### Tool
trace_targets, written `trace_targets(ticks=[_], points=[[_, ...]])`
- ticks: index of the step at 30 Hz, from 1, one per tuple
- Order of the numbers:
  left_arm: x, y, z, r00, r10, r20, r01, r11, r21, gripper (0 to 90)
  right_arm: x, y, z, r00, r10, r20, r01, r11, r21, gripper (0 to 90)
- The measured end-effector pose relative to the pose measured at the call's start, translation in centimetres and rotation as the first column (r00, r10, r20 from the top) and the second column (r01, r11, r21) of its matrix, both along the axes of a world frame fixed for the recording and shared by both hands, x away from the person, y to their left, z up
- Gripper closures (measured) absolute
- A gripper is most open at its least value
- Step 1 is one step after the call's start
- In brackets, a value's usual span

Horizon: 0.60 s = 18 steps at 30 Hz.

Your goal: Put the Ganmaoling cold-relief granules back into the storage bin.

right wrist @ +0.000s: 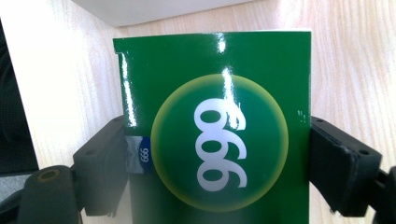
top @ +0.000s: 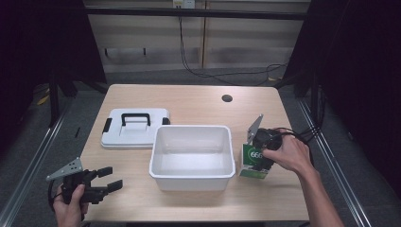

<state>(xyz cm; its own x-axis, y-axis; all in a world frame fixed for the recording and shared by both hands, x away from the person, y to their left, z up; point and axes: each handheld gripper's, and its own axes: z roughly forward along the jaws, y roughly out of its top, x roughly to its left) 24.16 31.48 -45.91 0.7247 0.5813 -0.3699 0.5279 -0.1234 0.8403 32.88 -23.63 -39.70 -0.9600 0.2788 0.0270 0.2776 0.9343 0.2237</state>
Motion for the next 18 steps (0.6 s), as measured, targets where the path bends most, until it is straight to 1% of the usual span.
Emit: trace_targets(ticks=[2,3,6,8,9,10,11,12,13,16,17,18], points=[[0.0,0.0,0.0,1.0,0.005,-0.002,-0.005,1.0,-0.006,18.2,0.0,0.0,0.1,1.0,-0.006,0.0,0.006,1.0,0.003,15.8],[0.0,0.0,0.0,1.0,0.005,-0.003,-0.005,1.0,-0.006,18.2,-0.2,0.0,0.2,0.9999,-0.011,-0.004,0.011,1.0,0.013,15.8],[0.1,-0.1,-0.1,1.0,0.003,-0.009,-0.003,1.0,0.0,18.2,-0.1,-0.1,0.3,0.9999,-0.008,-0.011,0.008,1.0,0.011,15.8],[0.2,-0.1,-0.1,0.9999,0.0,-0.01,0.0,1.0,-0.006,18.2,-0.1,-0.3,0.4,0.9998,-0.016,-0.013,0.016,1.0,0.009,15.8],[0.1,-0.1,0.0,1.0,0.0,-0.005,0.0,1.0,-0.005,18.2,0.0,-0.4,0.6,0.9999,-0.013,-0.004,0.013,1.0,0.007,15.8],[0.1,0.0,0.0,1.0,0.0,-0.003,0.0,1.0,-0.004,18.2,-0.1,-0.4,0.8,0.9998,-0.021,0.0,0.021,1.0,0.01,15.8],[0.0,0.0,0.0,1.0,-0.001,-0.003,0.001,1.0,-0.003,18.2,-0.2,-0.4,1.2,0.9997,-0.023,-0.001,0.023,1.0,0.008,15.8],[0.0,0.0,0.0,1.0,-0.002,-0.003,0.002,1.0,-0.002,18.2,-0.2,-0.4,1.2,0.9997,-0.023,-0.001,0.023,1.0,0.008,15.8],[0.0,0.0,0.0,1.0,-0.002,-0.004,0.002,1.0,-0.003,18.2,-0.2,-0.4,1.5,0.9999,-0.013,0.007,0.013,1.0,0.013,15.8],[0.0,0.0,0.0,1.0,-0.003,-0.006,0.003,1.0,-0.004,18.2,-0.4,-0.4,2.0,0.9997,-0.021,0.008,0.021,1.0,0.009,15.8],[0.0,0.0,0.0,1.0,-0.005,-0.005,0.004,1.0,-0.005,18.2,-0.3,-0.5,2.1,0.9998,-0.012,0.014,0.011,1.0,0.015,15.8],[0.0,0.0,0.0,1.0,-0.004,-0.006,0.004,1.0,-0.004,18.2,-0.4,-0.5,2.5,0.9996,-0.018,0.022,0.017,1.0,0.019,15.8]])
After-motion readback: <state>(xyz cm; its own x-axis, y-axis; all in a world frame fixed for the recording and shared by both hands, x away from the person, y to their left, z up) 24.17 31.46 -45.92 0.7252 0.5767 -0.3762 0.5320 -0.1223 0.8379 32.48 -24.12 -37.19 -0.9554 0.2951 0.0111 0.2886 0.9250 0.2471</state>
